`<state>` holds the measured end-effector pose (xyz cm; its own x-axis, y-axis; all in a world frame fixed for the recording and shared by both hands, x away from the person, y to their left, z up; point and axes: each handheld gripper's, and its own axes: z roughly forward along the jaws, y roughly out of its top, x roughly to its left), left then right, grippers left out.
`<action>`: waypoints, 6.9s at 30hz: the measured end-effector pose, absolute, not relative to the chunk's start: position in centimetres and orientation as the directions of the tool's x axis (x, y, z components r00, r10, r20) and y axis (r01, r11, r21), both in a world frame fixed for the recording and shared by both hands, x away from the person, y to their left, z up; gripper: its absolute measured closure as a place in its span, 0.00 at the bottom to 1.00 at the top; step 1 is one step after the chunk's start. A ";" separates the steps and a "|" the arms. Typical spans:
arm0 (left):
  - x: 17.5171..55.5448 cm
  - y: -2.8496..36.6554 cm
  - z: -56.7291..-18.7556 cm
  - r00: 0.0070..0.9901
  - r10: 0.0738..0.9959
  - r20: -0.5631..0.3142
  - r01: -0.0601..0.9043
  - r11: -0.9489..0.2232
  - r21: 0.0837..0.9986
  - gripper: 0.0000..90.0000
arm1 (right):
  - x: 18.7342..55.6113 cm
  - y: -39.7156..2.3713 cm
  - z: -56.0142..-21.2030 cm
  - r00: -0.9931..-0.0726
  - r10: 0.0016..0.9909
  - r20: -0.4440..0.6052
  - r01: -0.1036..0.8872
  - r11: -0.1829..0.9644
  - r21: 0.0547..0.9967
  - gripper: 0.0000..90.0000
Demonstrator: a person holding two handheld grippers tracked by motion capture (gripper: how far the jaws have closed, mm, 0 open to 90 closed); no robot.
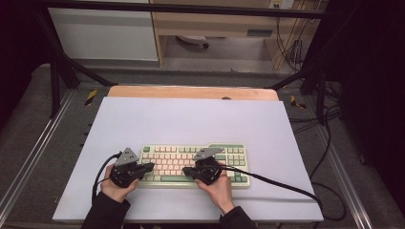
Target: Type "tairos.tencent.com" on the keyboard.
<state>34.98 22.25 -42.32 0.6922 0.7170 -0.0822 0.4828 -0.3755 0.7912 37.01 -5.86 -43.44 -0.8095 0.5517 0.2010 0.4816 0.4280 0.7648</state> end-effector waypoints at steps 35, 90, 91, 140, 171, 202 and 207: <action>34.8 21.6 -41.8 0.704 0.706 -0.072 0.466 -0.384 0.797 1.00 | 36.8 -9.7 -41.3 -0.793 0.585 0.170 0.469 0.410 0.782 1.00; 38.2 14.8 -42.9 0.725 0.687 -0.048 0.466 -0.438 0.769 1.00 | 36.3 -12.8 -41.8 -0.776 0.604 0.180 0.480 0.381 0.790 1.00; 38.2 14.8 -42.9 0.725 0.687 -0.047 0.465 -0.439 0.769 1.00 | 36.3 -12.8 -41.8 -0.776 0.604 0.181 0.481 0.381 0.790 1.00; 35.1 19.6 -42.1 0.717 0.695 -0.050 0.466 -0.425 0.776 1.00 | 36.2 -12.6 -42.0 -0.777 0.602 0.184 0.482 0.382 0.788 1.00; 34.7 20.2 -42.1 0.720 0.691 -0.067 0.466 -0.410 0.784 1.00 | 36.1 -11.1 -43.6 -0.788 0.593 0.165 0.481 0.425 0.767 1.00; 34.6 17.6 -42.7 0.746 0.663 -0.063 0.457 -0.441 0.772 1.00 | 36.2 -12.5 -42.2 -0.784 0.600 0.159 0.472 0.411 0.780 1.00; 34.8 17.4 -43.0 0.744 0.665 -0.064 0.462 -0.443 0.769 1.00 | 36.1 -12.6 -42.2 -0.785 0.598 0.158 0.471 0.412 0.780 1.00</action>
<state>34.75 17.37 -42.97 0.7442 0.6649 -0.0637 0.4615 -0.4429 0.7686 36.12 -12.59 -42.23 -0.7854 0.5985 0.1583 0.4713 0.4123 0.7796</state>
